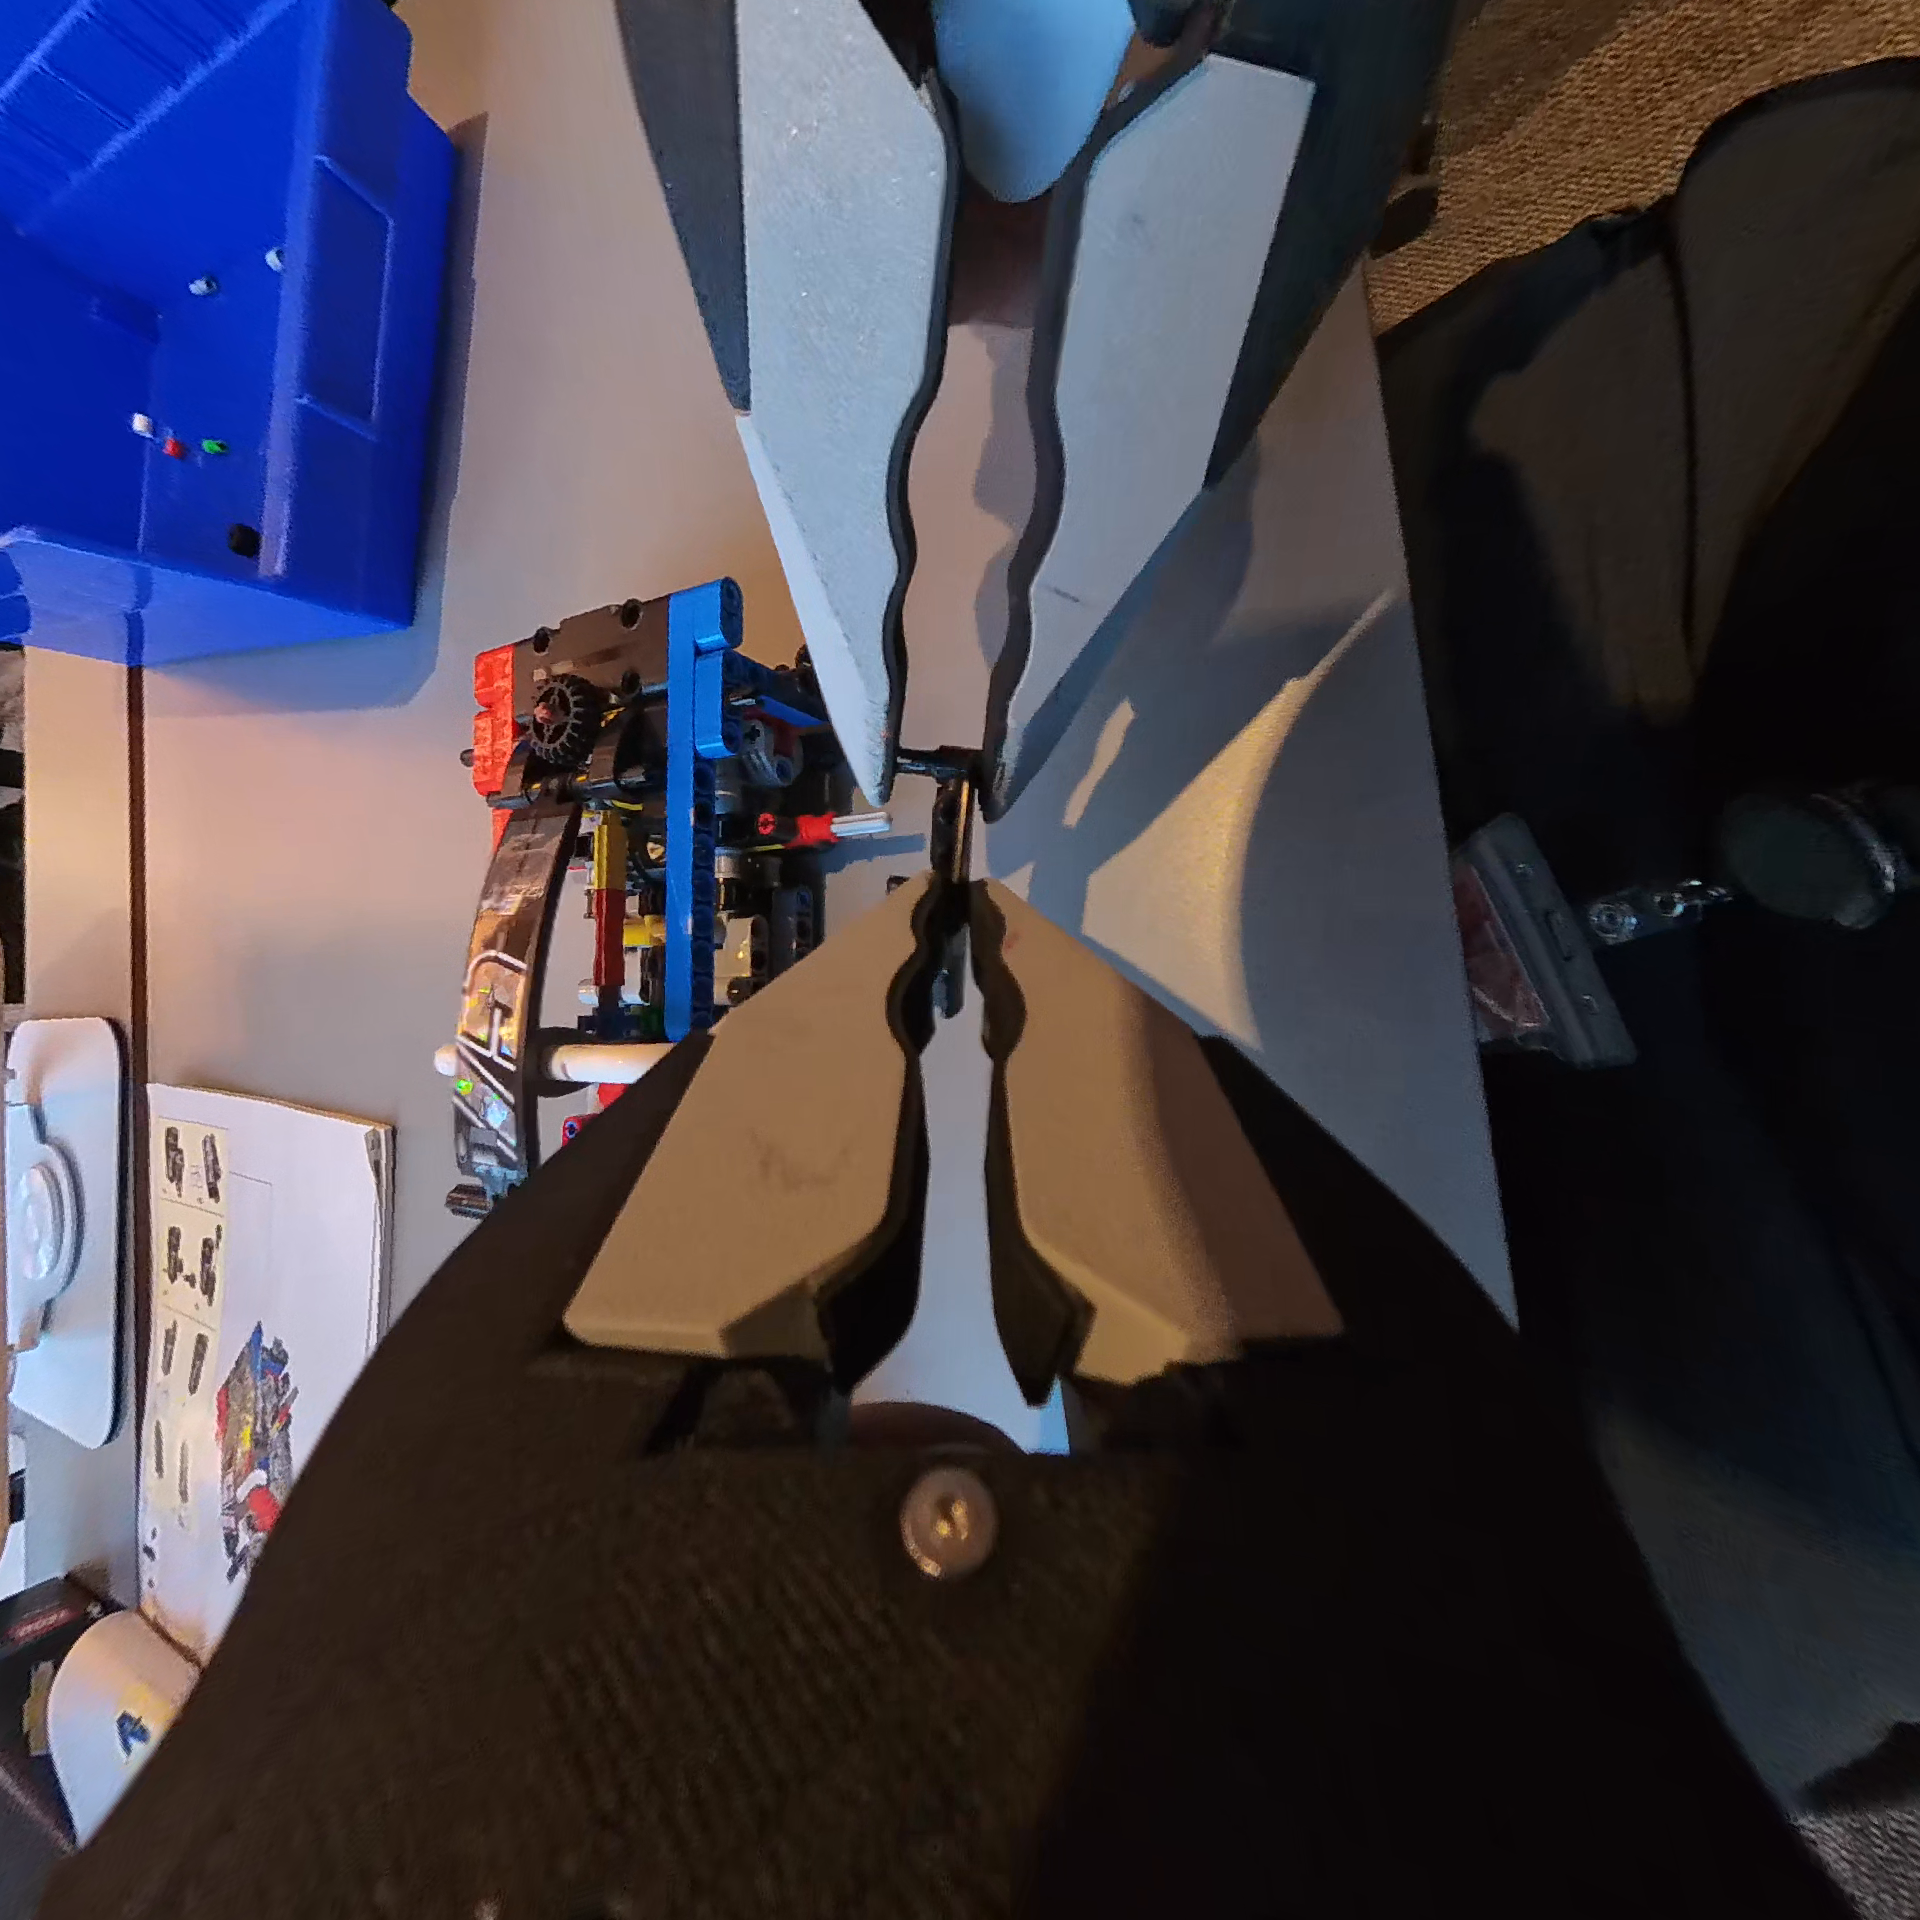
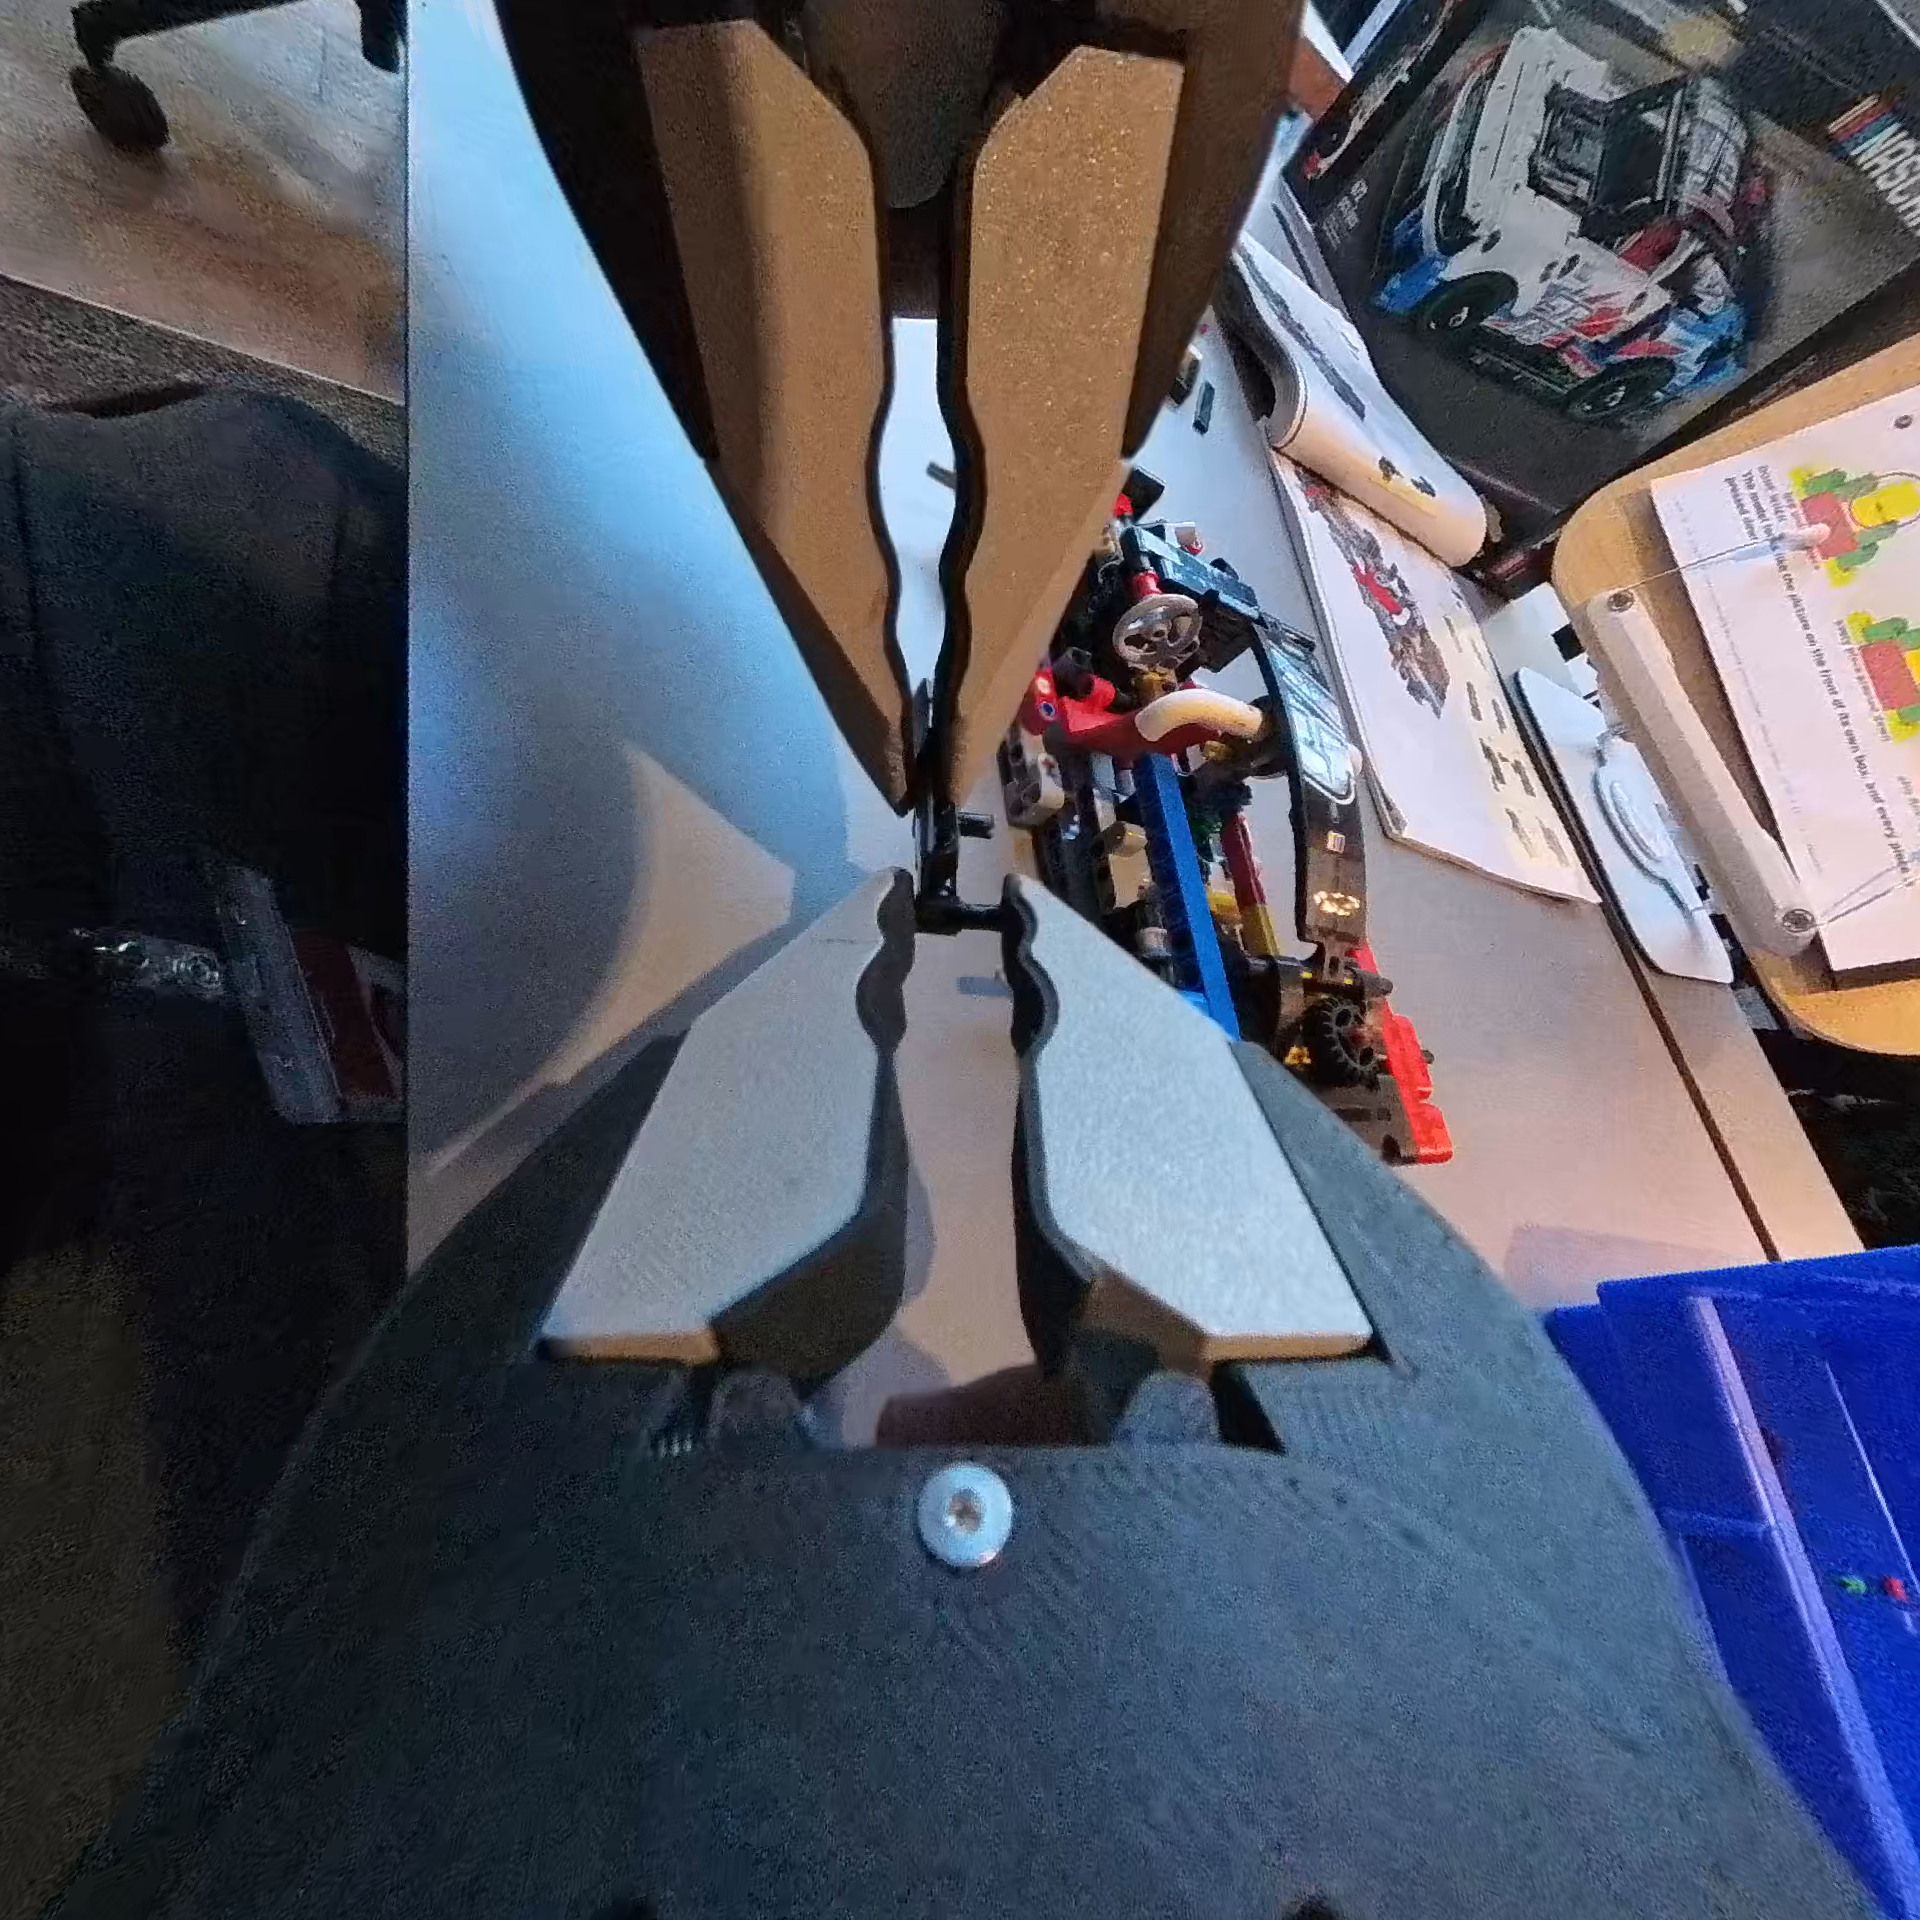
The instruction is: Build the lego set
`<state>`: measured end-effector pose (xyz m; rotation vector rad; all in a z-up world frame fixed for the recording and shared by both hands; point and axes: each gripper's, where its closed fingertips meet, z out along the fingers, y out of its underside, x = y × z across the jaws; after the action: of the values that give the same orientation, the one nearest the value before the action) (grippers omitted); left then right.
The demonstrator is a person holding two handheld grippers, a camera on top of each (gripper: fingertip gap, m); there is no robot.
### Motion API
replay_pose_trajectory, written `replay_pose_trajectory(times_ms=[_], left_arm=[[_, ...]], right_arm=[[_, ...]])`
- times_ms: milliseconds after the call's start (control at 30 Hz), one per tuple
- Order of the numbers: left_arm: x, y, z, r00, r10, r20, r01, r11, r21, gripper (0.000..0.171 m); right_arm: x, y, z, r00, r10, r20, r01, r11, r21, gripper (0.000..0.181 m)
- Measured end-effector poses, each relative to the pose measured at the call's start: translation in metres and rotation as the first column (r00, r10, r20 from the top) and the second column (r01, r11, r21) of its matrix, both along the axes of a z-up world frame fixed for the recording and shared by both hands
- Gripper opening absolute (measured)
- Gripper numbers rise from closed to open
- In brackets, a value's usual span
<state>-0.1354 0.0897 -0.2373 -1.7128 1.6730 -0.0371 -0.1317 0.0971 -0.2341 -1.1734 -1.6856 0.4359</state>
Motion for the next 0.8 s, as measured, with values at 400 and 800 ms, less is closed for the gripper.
replay_pose_trajectory(times_ms=[400, 800], left_arm=[[-0.002, 0.009, -0.006, 0.996, 0.066, -0.067, -0.068, 0.997, -0.022, 0.000], [-0.004, 0.012, -0.007, 0.992, 0.113, -0.053, -0.114, 0.994, -0.001, 0.001]], right_arm=[[-0.004, 0.001, 0.002, 0.998, -0.045, 0.034, 0.040, 0.991, 0.126, 0.001], [0.001, 0.004, 0.000, 1.000, -0.029, 0.000, 0.029, 1.000, 0.002, 0.000]])
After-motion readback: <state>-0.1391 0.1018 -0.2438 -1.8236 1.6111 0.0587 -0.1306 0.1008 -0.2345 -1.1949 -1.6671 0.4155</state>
